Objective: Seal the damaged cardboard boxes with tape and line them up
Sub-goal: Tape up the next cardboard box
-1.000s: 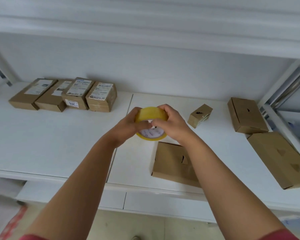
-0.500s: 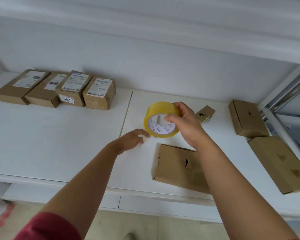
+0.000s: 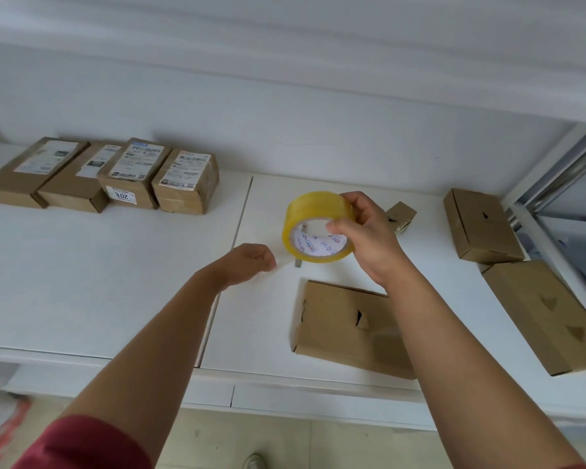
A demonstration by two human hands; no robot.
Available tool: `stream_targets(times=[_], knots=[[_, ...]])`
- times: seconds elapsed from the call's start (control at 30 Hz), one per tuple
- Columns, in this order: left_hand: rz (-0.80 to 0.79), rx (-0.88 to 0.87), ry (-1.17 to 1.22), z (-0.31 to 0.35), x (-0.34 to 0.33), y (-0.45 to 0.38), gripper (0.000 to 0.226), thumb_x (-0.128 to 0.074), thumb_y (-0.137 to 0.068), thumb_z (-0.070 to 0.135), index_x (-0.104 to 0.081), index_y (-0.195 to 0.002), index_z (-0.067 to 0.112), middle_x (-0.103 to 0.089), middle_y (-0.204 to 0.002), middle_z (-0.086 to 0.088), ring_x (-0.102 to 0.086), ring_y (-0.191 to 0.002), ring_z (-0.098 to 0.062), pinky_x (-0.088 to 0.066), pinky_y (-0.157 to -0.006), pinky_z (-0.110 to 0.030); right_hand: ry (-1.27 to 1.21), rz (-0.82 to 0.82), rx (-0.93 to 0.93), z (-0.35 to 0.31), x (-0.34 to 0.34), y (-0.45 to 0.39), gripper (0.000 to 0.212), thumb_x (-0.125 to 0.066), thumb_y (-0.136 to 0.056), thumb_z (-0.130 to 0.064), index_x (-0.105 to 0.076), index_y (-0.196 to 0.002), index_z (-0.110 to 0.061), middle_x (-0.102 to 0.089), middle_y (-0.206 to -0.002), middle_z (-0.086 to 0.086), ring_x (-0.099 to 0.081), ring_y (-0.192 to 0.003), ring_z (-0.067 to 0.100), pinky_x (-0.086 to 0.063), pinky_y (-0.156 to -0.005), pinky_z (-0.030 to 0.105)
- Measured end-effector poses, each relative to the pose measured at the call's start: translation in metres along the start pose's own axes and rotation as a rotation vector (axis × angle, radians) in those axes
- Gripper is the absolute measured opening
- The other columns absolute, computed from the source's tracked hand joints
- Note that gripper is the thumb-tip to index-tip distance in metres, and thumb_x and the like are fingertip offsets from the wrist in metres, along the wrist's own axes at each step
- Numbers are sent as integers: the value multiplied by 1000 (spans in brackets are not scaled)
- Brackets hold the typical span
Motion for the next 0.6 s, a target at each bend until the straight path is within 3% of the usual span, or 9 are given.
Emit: stream_targets(times=[0.07, 0.13, 0.27, 0.4, 0.5, 0.6], knots=[[3, -22, -4, 1, 1, 1, 20, -59, -92, 4, -67, -82, 20, -65, -82, 8, -57, -73, 3, -42, -65, -9, -50, 18, -4, 4, 8, 0, 35, -73, -54, -27, -66, -87, -31, -64, -82, -9, -59, -81, 13, -46, -74, 32], [22, -61, -27, 0, 0, 1, 20, -59, -93, 2, -66, -83, 19, -64, -88, 6, -57, -83, -4, -43, -75, -17, -106, 22, -10, 8, 15, 0, 33, -73, -54, -25, -68, -86, -35, -64, -84, -8, -59, -85, 17, -46, -79, 37], [62, -153, -71, 7, 0, 5, 18, -57, -94, -3, -62, -86, 12, -63, -92, 3, -56, -93, -12, -40, -80, -9, -197, 29, -1, 13, 28, 2, 33, -72, -59, -11, -70, -83, -35, -65, -82, -7, -60, -83, 18, -46, -80, 38], [102, -280, 47, 44, 7, 2, 27, -51, -92, -7, -57, -84, 18, -58, -87, 0, -53, -83, -14, -43, -80, -26, -433, 191, 44, 5, 64, -3, 28, -59, -69, 2, -62, -87, -18, -57, -71, 2, -56, -66, 18, -47, -75, 40], [91, -254, -76, 77, -1, -17, 39, -51, -90, -5, -64, -97, 31, -63, -85, 3, -61, -71, -5, -49, -73, -18, -316, 203, 88, -3, 110, -4, 27, -61, -69, -4, -64, -85, -25, -57, -75, 2, -56, -73, 23, -46, -76, 39], [11, -148, -41, 90, -25, -38, 41, -57, -89, -6, -64, -112, 27, -67, -82, 3, -63, -64, 3, -47, -59, -9, -71, 218, 34, 13, 154, 7, 35, -56, -80, 10, -61, -95, -21, -62, -87, -2, -57, -88, 17, -41, -84, 36]])
Point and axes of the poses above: each hand's wrist, its own y-axis away from the middle knuckle, its own x-axis out of the back of the hand, z = x × y, the point moved 3 cm from there along -y, towards the middle knuckle
